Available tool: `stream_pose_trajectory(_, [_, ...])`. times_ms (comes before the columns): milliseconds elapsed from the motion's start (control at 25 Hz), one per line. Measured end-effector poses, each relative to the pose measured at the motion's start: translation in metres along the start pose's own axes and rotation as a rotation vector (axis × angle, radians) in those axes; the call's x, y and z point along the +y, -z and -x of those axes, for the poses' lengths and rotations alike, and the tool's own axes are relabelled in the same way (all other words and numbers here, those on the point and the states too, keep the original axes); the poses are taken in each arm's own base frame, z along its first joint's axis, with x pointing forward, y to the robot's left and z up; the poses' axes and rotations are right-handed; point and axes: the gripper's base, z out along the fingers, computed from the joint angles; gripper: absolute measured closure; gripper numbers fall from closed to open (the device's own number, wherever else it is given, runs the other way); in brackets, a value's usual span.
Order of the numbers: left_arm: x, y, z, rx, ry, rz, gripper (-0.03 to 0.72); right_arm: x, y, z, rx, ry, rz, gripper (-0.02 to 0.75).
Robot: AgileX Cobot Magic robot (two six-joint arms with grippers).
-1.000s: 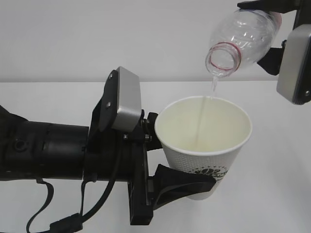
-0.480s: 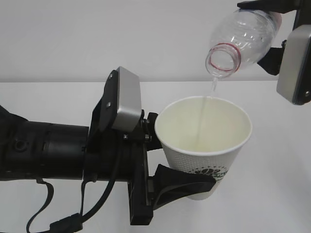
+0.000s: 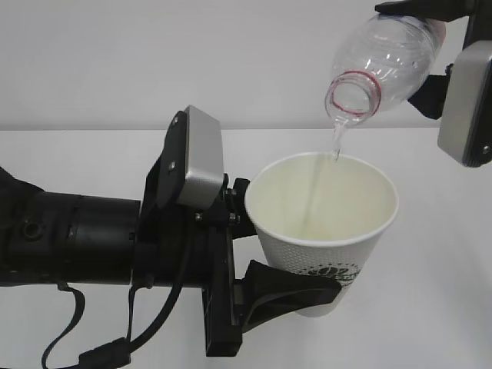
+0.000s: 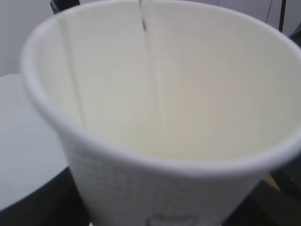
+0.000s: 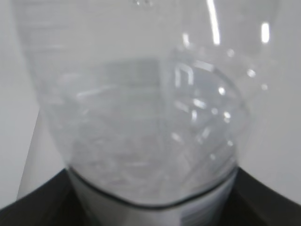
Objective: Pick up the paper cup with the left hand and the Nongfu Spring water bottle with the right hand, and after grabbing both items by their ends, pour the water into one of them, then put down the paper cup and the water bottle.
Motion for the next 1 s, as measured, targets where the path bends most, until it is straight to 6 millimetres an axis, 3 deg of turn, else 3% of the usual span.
stream_pose_trajectory(1000, [0.0, 0.0, -0.0001, 0.001, 0.0, 0.001, 0.169, -0.0001, 0.0, 0.0001, -0.001, 0.01, -0.001, 0.256])
